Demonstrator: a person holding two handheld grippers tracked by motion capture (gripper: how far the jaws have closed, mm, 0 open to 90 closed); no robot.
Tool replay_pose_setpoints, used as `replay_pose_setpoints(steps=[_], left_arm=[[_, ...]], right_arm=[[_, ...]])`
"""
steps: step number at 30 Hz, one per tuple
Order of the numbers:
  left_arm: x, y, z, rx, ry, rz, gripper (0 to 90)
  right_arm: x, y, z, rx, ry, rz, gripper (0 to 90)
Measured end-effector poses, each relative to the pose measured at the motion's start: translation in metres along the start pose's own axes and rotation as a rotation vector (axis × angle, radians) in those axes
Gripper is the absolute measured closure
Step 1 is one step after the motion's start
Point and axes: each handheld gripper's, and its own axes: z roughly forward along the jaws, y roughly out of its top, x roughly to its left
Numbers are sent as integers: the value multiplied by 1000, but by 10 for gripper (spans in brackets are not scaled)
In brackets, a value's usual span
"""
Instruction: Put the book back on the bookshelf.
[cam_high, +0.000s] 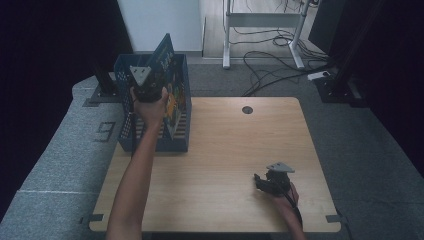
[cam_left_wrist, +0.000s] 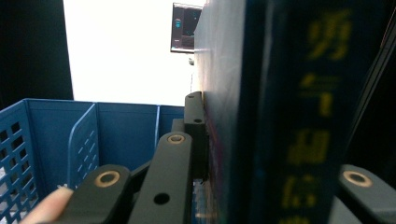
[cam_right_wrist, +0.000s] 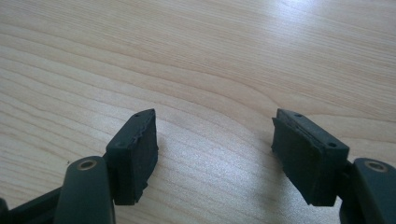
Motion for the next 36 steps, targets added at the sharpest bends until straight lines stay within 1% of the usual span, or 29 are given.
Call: replay_pose_setpoints(steps=[2, 6, 11, 16, 24, 26, 28, 29, 32, 36], left_arm=[[0, -1, 1, -2, 3, 2, 821], [-1, -3, 6, -15, 26, 9, 821], [0, -5, 11, -11, 27, 1, 821], [0, -8, 15, -15, 37, -3, 821], [-6, -12, 21, -40, 47, 15, 821], [-10, -15, 22, -38, 49, 32, 820], [-11, -16, 22, -39, 49, 36, 821], [-13, -20, 24, -37, 46, 45, 821], [-15, -24, 24, -28, 43, 49, 820], [-18, -34, 25, -18, 37, 56, 820]], right_arm=[[0, 0, 0, 0, 0, 0, 304], [0, 0, 0, 0, 0, 0, 304], [0, 0, 0, 1, -1, 0, 305], [0, 0, -1, 2, -1, 0, 305], [1, -1, -1, 1, -3, 4, 306], [1, -1, -1, 1, -3, 4, 306], [1, -1, -1, 1, -2, 2, 306], [1, -1, -1, 0, -3, 0, 306], [1, -1, -1, 0, -4, 0, 306], [1, -1, -1, 0, -4, -1, 306]])
